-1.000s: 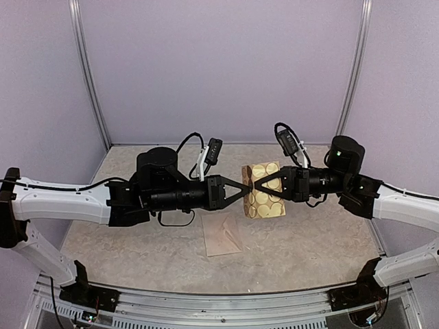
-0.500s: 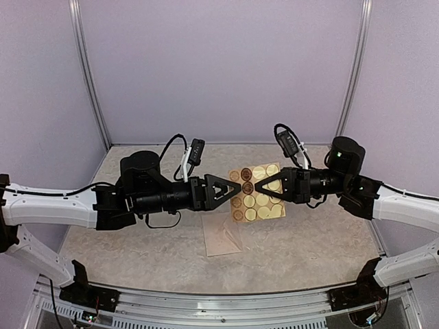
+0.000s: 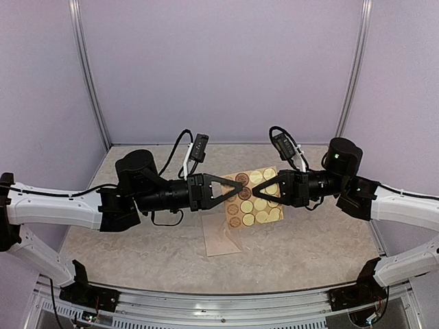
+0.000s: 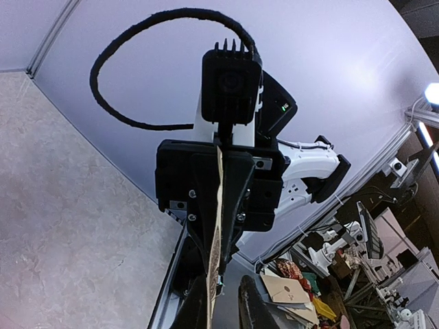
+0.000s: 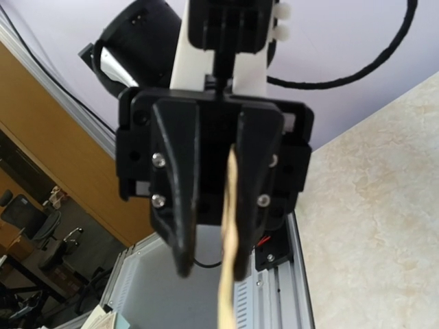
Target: Place the letter into the envelope and seal it
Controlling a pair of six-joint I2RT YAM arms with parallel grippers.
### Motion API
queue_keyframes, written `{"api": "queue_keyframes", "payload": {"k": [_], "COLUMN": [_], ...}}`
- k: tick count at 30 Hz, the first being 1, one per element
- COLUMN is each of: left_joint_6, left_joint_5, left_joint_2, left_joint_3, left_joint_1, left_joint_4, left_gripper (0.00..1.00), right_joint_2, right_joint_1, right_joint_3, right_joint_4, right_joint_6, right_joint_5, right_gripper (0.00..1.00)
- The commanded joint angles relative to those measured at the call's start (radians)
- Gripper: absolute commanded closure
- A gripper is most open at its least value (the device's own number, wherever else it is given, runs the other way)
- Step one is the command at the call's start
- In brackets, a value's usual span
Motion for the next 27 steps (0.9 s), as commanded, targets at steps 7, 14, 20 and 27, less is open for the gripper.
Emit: {"api": "queue_keyframes", "payload": {"k": [7,14,20,27], "left_joint_6": [-0.014,0.001,0.016,0.036], "left_joint_5": [0.049,0.05,0.077,0.129], "left_joint_2": [0.025,0.039,0.033,0.027], "left_joint_3": [-0.009,0.007,-0.006,-0.013], "left_joint_1": [-0.002,-0.007,-0.016,-0.036], "left_joint_4": [0.049,0.025,0.074,0.146], "left_gripper": [0.79,1.0,1.0,1.0], "right_joint_2": [-0.012,-0.013,-0.003,0.008], "right_joint_1": [0.009,0.009,0.01,0.009], "right_joint_3": [0.015,0.018,0.015,0.013], "right_joint_4": [0.002,-0.001,-0.006,0.015], "right_joint_6": [-0.012,-0.014,-0.022,-0.013], "right_joint_5": [0.008,0.01,0.019,0.003], "right_gripper": [1.0,1.0,1.0,1.0]}}
